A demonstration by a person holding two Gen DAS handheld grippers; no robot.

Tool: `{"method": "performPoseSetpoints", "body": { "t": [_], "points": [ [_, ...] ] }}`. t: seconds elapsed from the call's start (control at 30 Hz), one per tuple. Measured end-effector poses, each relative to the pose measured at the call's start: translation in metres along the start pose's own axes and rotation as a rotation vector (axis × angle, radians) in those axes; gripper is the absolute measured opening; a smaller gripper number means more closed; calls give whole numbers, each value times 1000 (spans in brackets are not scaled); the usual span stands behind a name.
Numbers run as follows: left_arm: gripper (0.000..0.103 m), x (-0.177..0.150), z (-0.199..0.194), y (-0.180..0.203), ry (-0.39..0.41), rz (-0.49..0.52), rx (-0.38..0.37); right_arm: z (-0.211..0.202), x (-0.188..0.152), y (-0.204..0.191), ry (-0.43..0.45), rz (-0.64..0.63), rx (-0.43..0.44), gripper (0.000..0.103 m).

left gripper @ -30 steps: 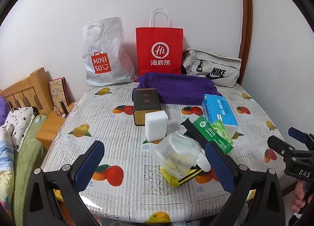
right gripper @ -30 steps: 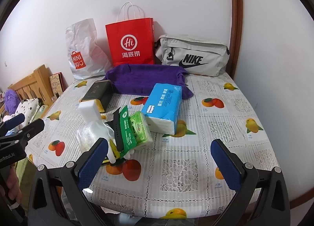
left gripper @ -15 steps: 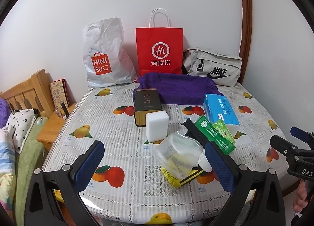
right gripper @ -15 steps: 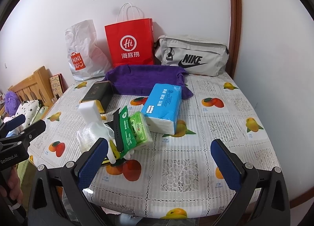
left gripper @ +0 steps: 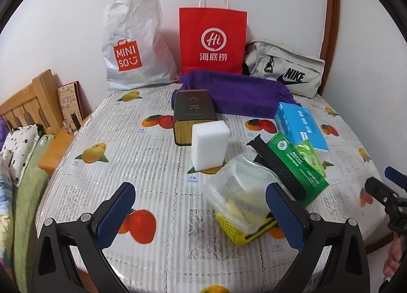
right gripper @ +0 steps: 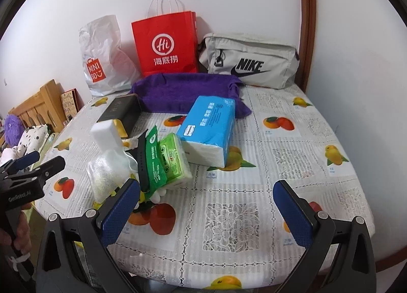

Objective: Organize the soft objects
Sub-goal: 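Lower the left tool onto the white foam block and close it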

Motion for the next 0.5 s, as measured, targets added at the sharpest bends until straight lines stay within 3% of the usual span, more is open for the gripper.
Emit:
{"method": "performPoseSetpoints", "body": {
  "t": [0.13, 0.5],
  "points": [
    [103, 4, 22, -1, -35, -7, -30, 16, -2, 0, -13, 5, 16, 103],
    [103, 22, 79, -4, -51, -3, 8, 50, -4, -4, -49, -10, 48, 103]
  ]
}}
Point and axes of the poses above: each gripper's, at about its wrist camera, not at the fingertips, and z roughly the way its jaws point, y to its right, x to its top, the point moved 7 cm from there along z, roughly the way its jaws point, and after that the axes turned 8 degrees about -x, right-handed, at the moved point
